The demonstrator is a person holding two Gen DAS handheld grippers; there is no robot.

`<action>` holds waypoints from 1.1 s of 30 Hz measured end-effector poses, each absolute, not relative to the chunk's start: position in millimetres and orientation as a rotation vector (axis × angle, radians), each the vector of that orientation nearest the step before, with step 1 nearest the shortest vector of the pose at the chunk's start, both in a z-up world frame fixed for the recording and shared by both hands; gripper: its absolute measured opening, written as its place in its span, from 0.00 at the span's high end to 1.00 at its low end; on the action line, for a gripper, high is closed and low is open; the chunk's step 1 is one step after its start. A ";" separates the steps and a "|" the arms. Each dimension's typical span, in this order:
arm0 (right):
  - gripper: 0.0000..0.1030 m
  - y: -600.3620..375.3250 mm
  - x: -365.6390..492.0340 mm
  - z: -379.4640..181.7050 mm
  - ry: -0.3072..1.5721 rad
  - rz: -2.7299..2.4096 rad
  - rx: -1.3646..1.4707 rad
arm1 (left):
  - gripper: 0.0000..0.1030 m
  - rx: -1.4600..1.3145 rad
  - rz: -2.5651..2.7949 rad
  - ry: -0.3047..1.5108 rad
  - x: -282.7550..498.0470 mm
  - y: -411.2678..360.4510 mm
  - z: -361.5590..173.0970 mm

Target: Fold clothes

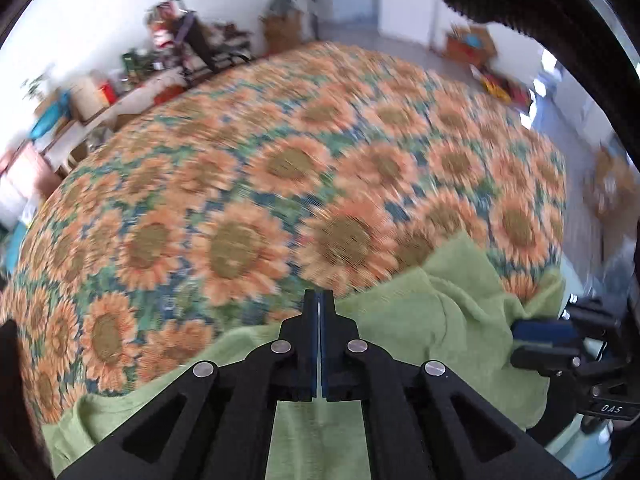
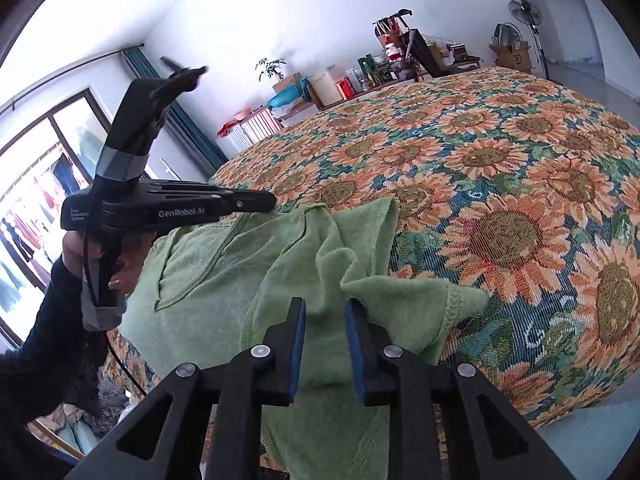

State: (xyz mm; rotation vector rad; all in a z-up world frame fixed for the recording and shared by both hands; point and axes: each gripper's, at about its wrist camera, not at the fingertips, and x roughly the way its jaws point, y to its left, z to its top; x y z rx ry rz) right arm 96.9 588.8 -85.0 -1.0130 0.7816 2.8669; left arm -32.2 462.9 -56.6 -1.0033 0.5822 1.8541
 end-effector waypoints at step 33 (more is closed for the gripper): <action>0.68 530.5 18.6 -72.7 0.642 2.670 -1.132 | 0.99 -1.265 2.233 0.116 -116.3 248.5 -76.7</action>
